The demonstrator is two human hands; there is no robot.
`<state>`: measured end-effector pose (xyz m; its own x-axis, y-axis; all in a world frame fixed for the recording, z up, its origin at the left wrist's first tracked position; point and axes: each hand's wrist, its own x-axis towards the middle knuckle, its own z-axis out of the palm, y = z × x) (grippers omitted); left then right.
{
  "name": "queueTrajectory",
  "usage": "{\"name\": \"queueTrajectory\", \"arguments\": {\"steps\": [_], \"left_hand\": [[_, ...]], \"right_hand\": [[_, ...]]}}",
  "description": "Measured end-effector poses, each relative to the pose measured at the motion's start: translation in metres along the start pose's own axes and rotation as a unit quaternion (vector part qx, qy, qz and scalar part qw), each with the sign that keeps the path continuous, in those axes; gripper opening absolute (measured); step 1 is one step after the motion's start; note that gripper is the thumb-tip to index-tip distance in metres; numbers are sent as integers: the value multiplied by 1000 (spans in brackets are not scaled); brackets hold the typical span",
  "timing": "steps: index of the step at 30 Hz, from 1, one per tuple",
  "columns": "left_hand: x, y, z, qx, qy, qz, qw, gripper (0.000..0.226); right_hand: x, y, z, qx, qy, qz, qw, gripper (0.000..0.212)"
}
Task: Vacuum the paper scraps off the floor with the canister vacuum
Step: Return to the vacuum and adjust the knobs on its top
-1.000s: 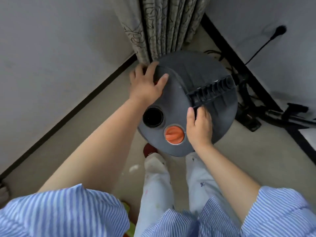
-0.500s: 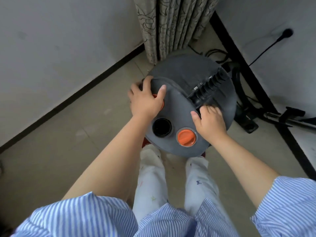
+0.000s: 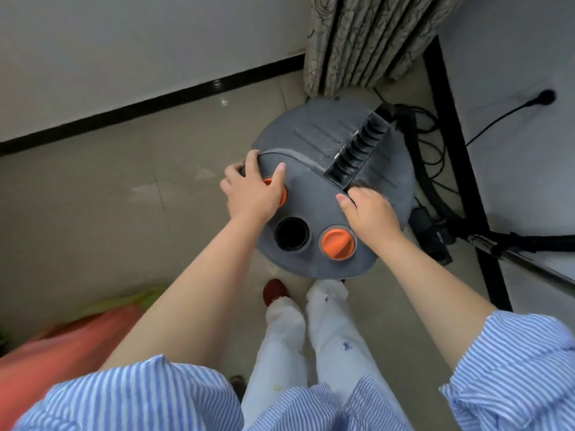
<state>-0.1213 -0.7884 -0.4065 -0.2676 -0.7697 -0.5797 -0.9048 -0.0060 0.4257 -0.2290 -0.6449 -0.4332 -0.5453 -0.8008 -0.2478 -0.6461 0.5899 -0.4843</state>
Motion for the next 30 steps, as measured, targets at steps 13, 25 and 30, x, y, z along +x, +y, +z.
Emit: {"name": "queueTrajectory", "arguments": {"steps": [13, 25, 30], "left_hand": [[-116, -87, 50, -65, 51, -88, 993, 62], [-223, -159, 92, -96, 98, -152, 979, 68], [-275, -201, 110, -93, 118, -200, 968, 76]], "right_hand": [[-103, 4, 14, -33, -104, -17, 994, 32], [-197, 8, 46, -61, -107, -38, 992, 31], [-242, -1, 65, -73, -142, -73, 985, 28]]}}
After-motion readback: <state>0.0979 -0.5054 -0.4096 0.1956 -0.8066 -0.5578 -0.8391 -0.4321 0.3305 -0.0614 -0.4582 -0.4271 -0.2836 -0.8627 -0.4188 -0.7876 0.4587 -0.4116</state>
